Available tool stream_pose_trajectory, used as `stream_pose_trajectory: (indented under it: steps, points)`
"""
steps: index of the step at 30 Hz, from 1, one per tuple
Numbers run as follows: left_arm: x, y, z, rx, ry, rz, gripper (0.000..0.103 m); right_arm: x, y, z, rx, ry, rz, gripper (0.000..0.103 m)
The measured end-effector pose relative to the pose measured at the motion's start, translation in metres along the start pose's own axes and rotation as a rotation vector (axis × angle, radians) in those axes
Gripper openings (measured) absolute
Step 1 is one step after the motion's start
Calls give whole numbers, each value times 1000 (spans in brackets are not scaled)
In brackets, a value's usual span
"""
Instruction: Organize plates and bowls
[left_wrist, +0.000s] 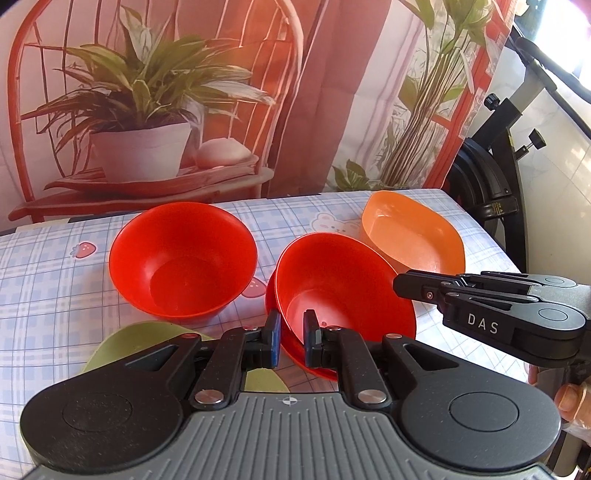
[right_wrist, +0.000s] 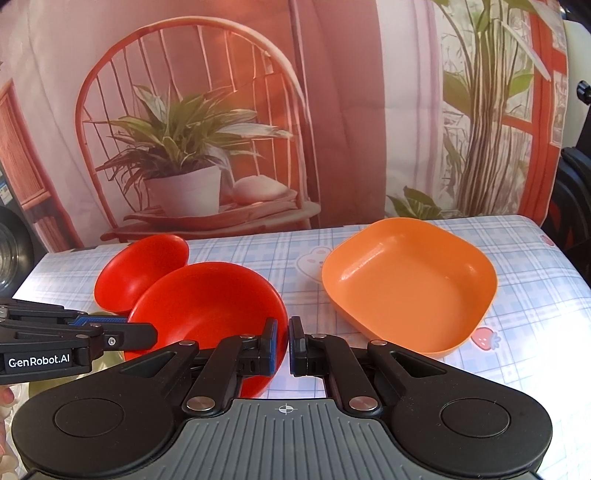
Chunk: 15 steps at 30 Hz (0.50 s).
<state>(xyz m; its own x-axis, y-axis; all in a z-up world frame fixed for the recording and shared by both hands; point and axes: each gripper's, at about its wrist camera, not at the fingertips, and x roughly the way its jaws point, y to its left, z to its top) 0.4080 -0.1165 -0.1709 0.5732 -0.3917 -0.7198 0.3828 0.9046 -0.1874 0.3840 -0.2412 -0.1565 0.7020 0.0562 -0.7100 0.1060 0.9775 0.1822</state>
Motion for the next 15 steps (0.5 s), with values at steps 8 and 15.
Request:
stream_pose_trajectory:
  steps: [8,15]
  points:
    - [-8,2,-1,3,-10,2,33,-6,2,1,2,2,-17,6]
    - [-38,27,4,-23,-85,11,34,-22,10,15,5,-36,21,7]
